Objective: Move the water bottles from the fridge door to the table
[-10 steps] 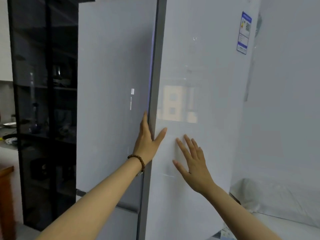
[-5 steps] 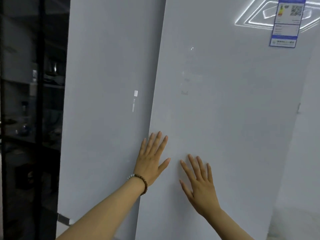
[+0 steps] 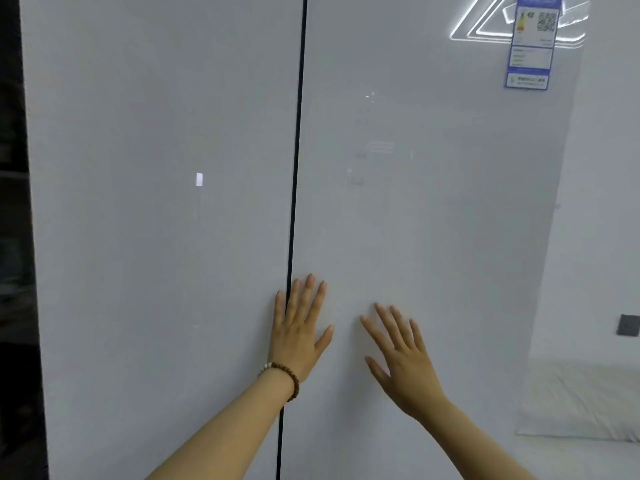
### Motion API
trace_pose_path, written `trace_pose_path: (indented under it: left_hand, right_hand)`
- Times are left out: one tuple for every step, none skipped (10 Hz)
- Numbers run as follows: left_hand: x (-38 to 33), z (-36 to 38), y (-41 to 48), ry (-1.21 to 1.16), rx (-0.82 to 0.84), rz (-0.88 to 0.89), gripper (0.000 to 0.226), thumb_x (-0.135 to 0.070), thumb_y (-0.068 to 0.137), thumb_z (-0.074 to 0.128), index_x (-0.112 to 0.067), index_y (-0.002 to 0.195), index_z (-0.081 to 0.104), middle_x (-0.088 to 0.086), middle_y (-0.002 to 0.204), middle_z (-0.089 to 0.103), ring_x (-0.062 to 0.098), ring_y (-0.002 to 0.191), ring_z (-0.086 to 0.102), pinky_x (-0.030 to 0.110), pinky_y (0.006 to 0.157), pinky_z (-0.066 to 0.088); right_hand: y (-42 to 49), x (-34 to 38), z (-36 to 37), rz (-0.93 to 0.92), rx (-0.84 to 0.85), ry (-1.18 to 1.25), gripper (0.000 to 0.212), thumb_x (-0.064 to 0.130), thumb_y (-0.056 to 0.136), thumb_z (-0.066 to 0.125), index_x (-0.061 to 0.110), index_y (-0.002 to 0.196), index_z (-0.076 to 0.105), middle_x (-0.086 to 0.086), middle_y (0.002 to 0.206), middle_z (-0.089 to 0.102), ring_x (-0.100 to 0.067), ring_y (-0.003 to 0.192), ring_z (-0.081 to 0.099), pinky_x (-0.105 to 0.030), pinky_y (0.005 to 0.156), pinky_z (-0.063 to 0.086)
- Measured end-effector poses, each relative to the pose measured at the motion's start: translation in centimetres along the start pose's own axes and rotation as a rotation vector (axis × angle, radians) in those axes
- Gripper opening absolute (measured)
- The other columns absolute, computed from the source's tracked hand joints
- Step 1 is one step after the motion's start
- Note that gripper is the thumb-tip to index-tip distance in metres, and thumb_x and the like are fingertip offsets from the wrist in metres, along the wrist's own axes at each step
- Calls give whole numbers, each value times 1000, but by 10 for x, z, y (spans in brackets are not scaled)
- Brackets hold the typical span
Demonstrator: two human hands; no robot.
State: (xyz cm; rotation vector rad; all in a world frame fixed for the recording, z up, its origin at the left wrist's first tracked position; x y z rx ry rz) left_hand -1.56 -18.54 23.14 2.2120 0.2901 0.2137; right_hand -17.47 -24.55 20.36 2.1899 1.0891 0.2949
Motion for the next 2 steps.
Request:
trace_pose_path:
  left_hand:
    - [5,-10,-2,-2,-31,39,66,-52,92,22,-22,149,9,-1,156,-5,21,144,-1,44,115,-4]
    - [15,-24,-10,1,-20,12,64,-53,93,8,-22,149,11,1,158,4,23,143,3,43,114,-5]
  right_hand:
    - [1,14,-56,91,-141,292,62,44,94,43,37,148,14,12,159,-3,-14,147,2,-40,119,12]
    - [-6,44,-150,162,-346,652,57,38,91,52,35,143,28,13,155,20,-2,142,19,-28,115,23]
Point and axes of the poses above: each hand's wrist, its own y-axis towards the middle knuckle, its own z-axis out of the palm, x = y × z, the point moved 9 cm from there along y, towards the middle knuckle
